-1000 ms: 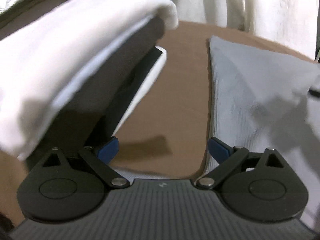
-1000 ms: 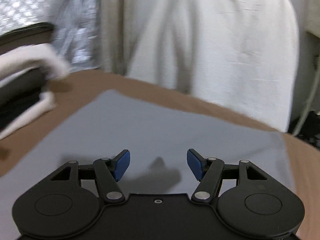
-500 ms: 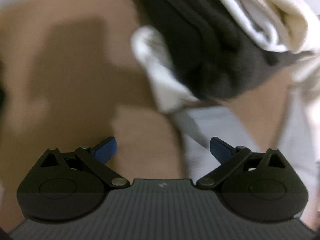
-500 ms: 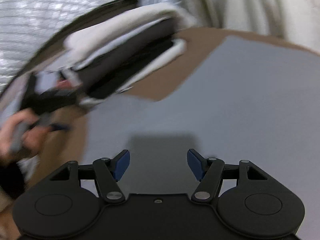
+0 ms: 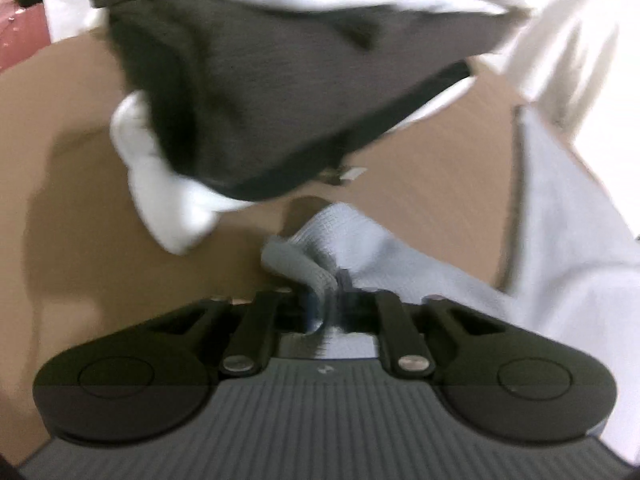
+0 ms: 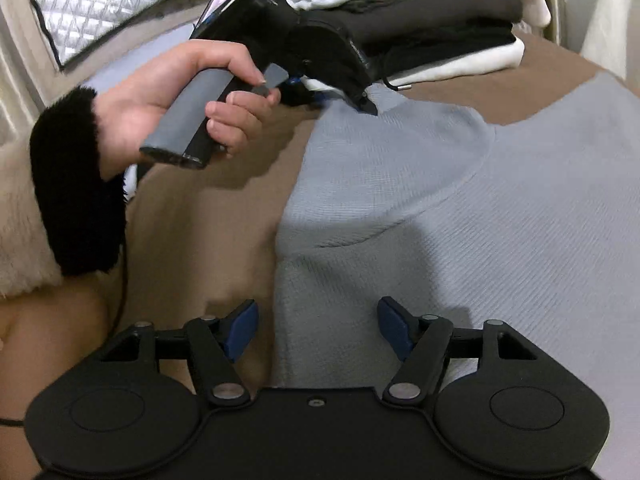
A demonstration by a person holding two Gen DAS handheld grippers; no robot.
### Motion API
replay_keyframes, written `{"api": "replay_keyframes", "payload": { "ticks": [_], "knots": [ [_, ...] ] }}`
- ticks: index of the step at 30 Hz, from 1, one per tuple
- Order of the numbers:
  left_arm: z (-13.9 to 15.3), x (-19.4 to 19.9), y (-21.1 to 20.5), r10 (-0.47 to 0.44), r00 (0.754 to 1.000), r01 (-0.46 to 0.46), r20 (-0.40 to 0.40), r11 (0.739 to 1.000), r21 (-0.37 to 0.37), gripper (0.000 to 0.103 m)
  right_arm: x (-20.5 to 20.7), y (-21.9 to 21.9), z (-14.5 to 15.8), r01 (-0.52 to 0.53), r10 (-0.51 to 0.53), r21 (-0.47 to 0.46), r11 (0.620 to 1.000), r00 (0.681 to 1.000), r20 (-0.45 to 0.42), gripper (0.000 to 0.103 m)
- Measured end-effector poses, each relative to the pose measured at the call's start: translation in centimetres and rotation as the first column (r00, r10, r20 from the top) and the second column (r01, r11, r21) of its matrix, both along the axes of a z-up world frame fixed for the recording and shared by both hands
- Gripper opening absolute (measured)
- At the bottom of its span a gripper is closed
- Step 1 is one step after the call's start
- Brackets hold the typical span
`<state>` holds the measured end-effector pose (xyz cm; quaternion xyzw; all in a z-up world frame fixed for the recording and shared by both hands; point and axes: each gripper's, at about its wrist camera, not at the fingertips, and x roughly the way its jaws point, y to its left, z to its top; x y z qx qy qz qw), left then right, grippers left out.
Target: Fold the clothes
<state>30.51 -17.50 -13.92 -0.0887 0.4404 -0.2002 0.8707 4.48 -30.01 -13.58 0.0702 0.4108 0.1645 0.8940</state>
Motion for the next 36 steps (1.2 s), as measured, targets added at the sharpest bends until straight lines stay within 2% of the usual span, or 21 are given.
{"api": "replay_keyframes", "payload": {
  "ticks": [2,5,7,8,10,11,12,13,14,16,17,18,20,24,29,31,32,33,34,35,36],
  "knots": [
    [2.1,-2.0,0.1,0.035,0.996,-0.028,0.086,0.996,-0.084,0.008,-0.1,0.5,0.3,-0.016,0.016,-0.020,1.000,1.000,-0.007,0.072],
    [2.6,-4.7,-2.5,-0.158,0.987,0.160,0.032,0.985,-0.067,0.008,-0.8,0.9,0.6,-0.023,0.023,-0.018,1.000,1.000,-0.011,0.072],
    [2.8,-6.6,-4.4,-0.299,0.954,0.298,-0.019,0.953,-0.054,0.009,-2.1,0.1,0.9,0.006,-0.006,-0.008,1.000,1.000,-0.008,0.071],
    [2.8,-7.5,-5.4,-0.367,0.929,0.365,-0.046,0.930,-0.050,0.013,-2.8,-0.3,1.1,0.023,-0.023,-0.004,1.000,1.000,-0.006,0.071],
    [3.0,-9.3,-7.3,-0.495,0.863,0.493,-0.098,0.869,-0.049,0.033,-4.4,-1.6,1.5,0.081,-0.081,-0.007,0.997,0.997,0.005,0.071],
    [3.1,-10.2,-8.3,-0.555,0.823,0.553,-0.124,0.831,-0.051,0.056,-5.3,-2.5,1.8,0.130,-0.129,-0.018,0.991,0.991,0.017,0.071],
    [3.1,-11.1,-9.3,-0.611,0.777,0.611,-0.150,0.790,-0.054,0.064,-6.4,-3.8,2.1,0.180,-0.179,-0.015,0.984,0.984,0.023,0.071],
    [3.2,-12.0,-10.3,-0.664,0.727,0.665,-0.175,0.744,-0.060,0.064,-7.1,-5.2,2.2,0.225,-0.225,-0.001,0.974,0.974,0.018,0.071],
    [3.2,-12.2,-10.1,-0.667,0.722,0.672,-0.183,0.739,-0.045,0.064,-7.9,-6.3,2.2,0.268,-0.268,0.016,0.963,0.963,0.006,0.071],
    [2.9,-12.0,-8.9,-0.639,0.747,0.650,-0.183,0.760,0.002,0.065,-9.2,-8.4,2.2,0.352,-0.352,0.050,0.935,0.936,-0.016,0.071],
    [2.8,-11.9,-8.3,-0.625,0.759,0.639,-0.183,0.769,0.026,0.070,-9.8,-9.2,2.1,0.387,-0.386,0.077,0.919,0.922,-0.021,0.071],
    [2.7,-11.8,-7.7,-0.610,0.771,0.627,-0.182,0.778,0.050,0.080,-10.1,-9.8,2.0,0.408,-0.408,0.106,0.907,0.913,-0.028,0.071],
    [2.5,-11.6,-6.6,-0.580,0.794,0.601,-0.180,0.793,0.097,0.089,-10.3,-10.8,1.8,0.441,-0.440,0.164,0.882,0.897,-0.042,0.071],
    [2.0,-11.2,-4.2,-0.520,0.838,0.545,-0.169,0.817,0.189,0.089,-9.9,-12.5,1.2,0.489,-0.489,0.280,0.826,0.869,-0.075,0.072],
    [1.2,-10.4,-4.4,-0.494,0.845,0.529,-0.205,0.827,0.191,0.089,-7.1,-14.7,-1.6,0.538,-0.515,0.452,0.711,0.837,-0.186,0.072],
    [0.6,-10.6,-4.8,-0.505,0.844,0.536,-0.182,0.816,0.218,0.089,-6.4,-14.6,-1.9,0.522,-0.503,0.485,0.701,0.845,-0.183,0.055],
    [0.1,-10.7,-5.1,-0.522,0.839,0.545,-0.157,0.801,0.247,0.081,-6.0,-14.5,-2.0,0.512,-0.496,0.500,0.699,0.850,-0.178,0.033],
    [-0.3,-10.9,-5.3,-0.538,0.832,0.552,-0.133,0.787,0.276,0.052,-5.6,-14.2,-2.1,0.503,-0.484,0.499,0.706,0.857,-0.179,0.021],
    [-0.2,-11.2,-5.6,-0.566,0.817,0.570,-0.108,0.767,0.294,0.036,-5.2,-14.0,-2.1,0.495,-0.470,0.493,0.716,0.863,-0.183,0.018],
    [0.2,-11.3,-5.6,-0.580,0.808,0.585,-0.104,0.766,0.269,0.006,-4.8,-13.7,-1.9,0.486,-0.459,0.485,0.727,0.869,-0.183,0.014],
    [0.8,-11.2,-5.3,-0.588,0.802,0.596,-0.108,0.770,0.229,0.006,-4.4,-13.5,-1.7,0.477,-0.448,0.475,0.739,0.875,-0.182,0.013]
  ]
}}
